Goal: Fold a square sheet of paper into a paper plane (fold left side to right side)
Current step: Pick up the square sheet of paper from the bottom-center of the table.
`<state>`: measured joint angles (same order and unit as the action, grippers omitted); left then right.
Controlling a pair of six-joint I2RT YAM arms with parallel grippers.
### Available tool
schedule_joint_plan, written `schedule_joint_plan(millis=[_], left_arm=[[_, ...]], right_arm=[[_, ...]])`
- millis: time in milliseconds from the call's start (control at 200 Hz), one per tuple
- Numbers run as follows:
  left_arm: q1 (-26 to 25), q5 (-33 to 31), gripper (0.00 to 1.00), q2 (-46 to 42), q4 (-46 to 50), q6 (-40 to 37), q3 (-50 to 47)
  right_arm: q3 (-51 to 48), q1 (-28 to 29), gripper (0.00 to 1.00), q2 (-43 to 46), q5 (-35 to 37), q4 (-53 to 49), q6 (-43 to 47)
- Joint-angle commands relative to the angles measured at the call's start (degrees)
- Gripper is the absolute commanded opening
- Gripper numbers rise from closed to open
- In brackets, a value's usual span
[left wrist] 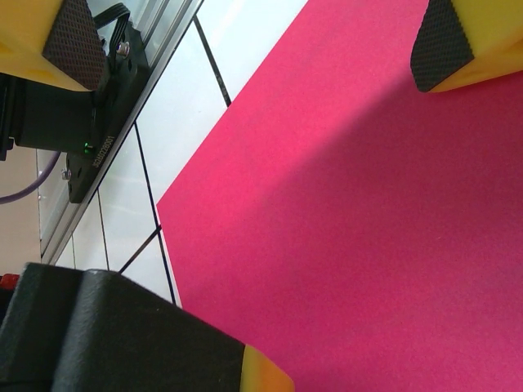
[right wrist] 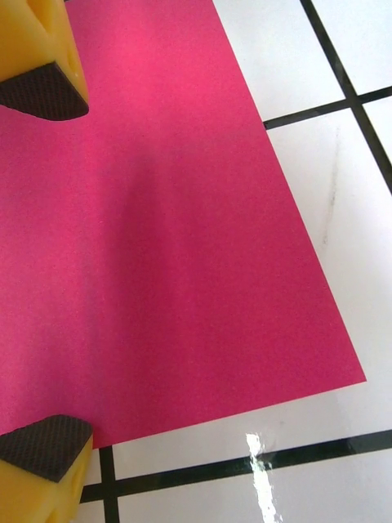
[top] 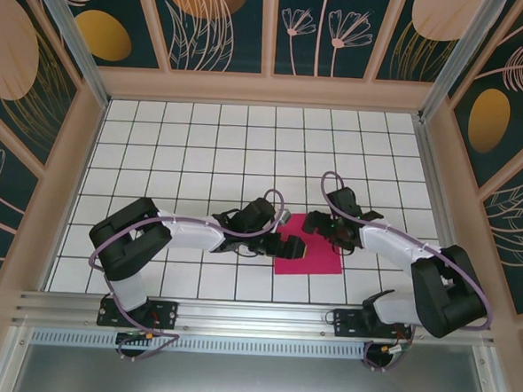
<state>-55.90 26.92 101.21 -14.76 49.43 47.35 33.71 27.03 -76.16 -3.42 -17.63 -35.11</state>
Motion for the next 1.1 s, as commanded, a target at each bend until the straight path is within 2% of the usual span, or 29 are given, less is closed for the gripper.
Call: schedule_joint_plan(millis=[0,130,345,606,811,936,1096], left_arm=[[-0.5,0.1,0.98,1.9,2.0,1.1,-1.1],[-0.6,-0.3,0.99,1.8,2.2,1.2,-0.9],[-0.5,-1.3,0.98,2.1,2.9,1.2,-0.9],[-0.5,-2.3,0.98,1.3,3.2,1.0,-1.1],[-0.4,-5.8,0.99,-2.7,3.9,-0.2,-1.6],[1.7,-5.9,0.98,-9.5,5.6,-2.0,-2.2],[8.8,-4.3,0.98,-18.2,6.2,-3.3,-5.4]], right_arm=[[-1.2,2.0,0.96,-1.6,-3.8,-0.2,-2.0],[-1.5,3.7,0.95,-1.8,-7.0,0.9,-2.5],[-0.3,5.3,0.9,-2.5,-8.0,0.3,-1.8],[0.1,5.2,0.73,-2.7,-9.6,0.5,-0.2],[-1.3,4.6,0.51,-1.6,-12.9,3.1,0.8],[-4.3,0.3,0.41,1.8,-19.1,9.7,0.7],[-8.5,-6.0,0.33,5.4,-29.0,18.4,1.4]])
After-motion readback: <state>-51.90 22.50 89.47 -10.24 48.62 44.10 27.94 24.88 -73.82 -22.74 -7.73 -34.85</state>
